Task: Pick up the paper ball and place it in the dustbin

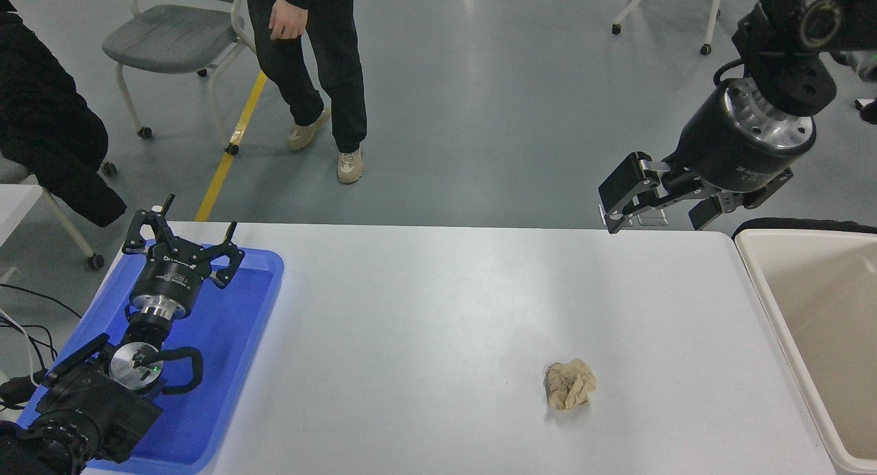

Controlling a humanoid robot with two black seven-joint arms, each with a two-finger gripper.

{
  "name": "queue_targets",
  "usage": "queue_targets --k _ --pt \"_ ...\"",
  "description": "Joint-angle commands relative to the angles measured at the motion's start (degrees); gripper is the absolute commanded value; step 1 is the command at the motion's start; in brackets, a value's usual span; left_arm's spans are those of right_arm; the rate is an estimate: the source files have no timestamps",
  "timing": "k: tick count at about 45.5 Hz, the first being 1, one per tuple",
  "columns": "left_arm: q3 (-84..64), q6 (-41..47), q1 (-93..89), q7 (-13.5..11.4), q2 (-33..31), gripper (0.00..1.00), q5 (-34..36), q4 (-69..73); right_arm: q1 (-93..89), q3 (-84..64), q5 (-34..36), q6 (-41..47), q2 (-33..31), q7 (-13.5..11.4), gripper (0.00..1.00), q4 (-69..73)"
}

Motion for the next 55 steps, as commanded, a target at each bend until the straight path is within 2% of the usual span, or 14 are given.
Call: queue_targets --k 1,12,27,38,45,55 --pt "-0.09 0.0 0.0 0.09 -0.17 1.0 -0.09 0.01 -2.08 -0.07 -1.31 0.0 -1.29 -0.04 1.0 -0.72" --pt "-0.09 0.0 0.0 0.01 -0.09 1.0 0.0 0.01 -7.26 1.16 -1.48 0.0 -0.76 0.05 1.0 -3.45" --pt "0.0 0.0 0.0 0.01 -0.09 1.0 -0.09 0.01 -24.49 7.75 -2.89 -2.63 0.39 0.14 1.0 -11.53" --pt "-0.09 0.0 0.0 0.01 -0.09 1.0 -0.09 0.01 -37.23 14.87 -6.76 -5.62 0.56 0.14 1.0 -17.95" --pt "0.0 0.0 0.09 0.01 -0.09 1.0 -0.09 0.01 -44.88 16.37 -9.3 -7.64 4.34 -0.04 1.0 -22.87" --pt "0.0 0.0 0.0 0.01 -0.09 1.0 0.0 0.01 -56.22 24.19 -15.19 -8.52 5.92 -0.21 1.0 -27.35"
